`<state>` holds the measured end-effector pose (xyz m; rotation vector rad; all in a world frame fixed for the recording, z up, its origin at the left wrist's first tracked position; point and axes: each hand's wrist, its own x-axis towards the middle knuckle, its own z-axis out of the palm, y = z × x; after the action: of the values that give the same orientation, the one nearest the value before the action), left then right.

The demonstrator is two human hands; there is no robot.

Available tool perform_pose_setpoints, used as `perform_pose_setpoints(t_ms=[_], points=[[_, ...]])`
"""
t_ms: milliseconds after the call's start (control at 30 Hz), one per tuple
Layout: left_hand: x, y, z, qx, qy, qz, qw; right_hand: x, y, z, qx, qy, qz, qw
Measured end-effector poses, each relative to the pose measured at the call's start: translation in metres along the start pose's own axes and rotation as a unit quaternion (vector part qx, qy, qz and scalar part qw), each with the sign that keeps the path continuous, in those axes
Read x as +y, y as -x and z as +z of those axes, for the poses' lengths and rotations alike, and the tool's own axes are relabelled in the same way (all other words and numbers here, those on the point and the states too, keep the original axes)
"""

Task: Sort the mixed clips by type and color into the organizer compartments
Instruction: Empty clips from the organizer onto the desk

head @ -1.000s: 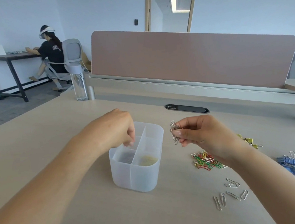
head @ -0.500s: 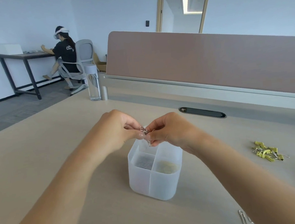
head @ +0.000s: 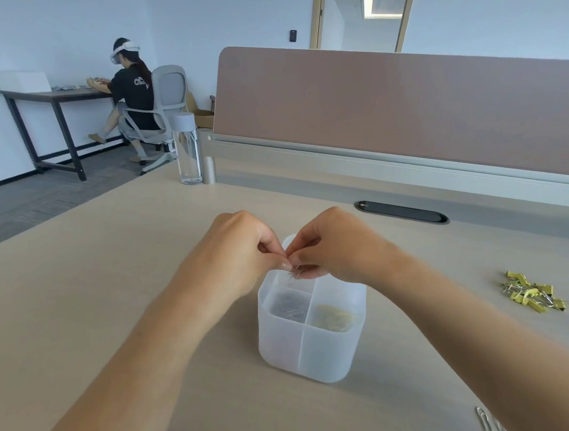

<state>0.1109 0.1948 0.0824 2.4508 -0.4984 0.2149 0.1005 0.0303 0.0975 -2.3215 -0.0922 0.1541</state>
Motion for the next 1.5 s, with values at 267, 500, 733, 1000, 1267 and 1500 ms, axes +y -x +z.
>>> perform_pose_setpoints(t_ms=[267,500,733,1000,1267,1500], points=[[-0.001,0.004,0.005,-0.017,-0.018,0.008,1.0,0.0,0.003,0.001,0.001,0.04,-0.032,0.999],[0.001,0.004,0.006,0.024,-0.01,-0.01,1.0,0.0,0.008,-0.022,0.0,0.046,-0.087,0.995],[-0.001,0.004,0.011,0.013,-0.016,-0.021,1.0,0.006,0.019,-0.043,-0.124,0.262,-0.063,0.955],[0.001,0.006,0.013,-0.034,-0.025,-0.024,0.999,-0.001,0.017,-0.032,-0.294,0.396,0.045,0.868],[-0.001,0.005,0.013,-0.042,-0.023,-0.031,0.998,-0.005,0.022,-0.036,-0.314,0.388,0.065,0.864],[0.001,0.005,0.012,-0.048,-0.03,-0.032,0.998,0.008,0.021,-0.036,-0.26,0.346,0.085,0.898]])
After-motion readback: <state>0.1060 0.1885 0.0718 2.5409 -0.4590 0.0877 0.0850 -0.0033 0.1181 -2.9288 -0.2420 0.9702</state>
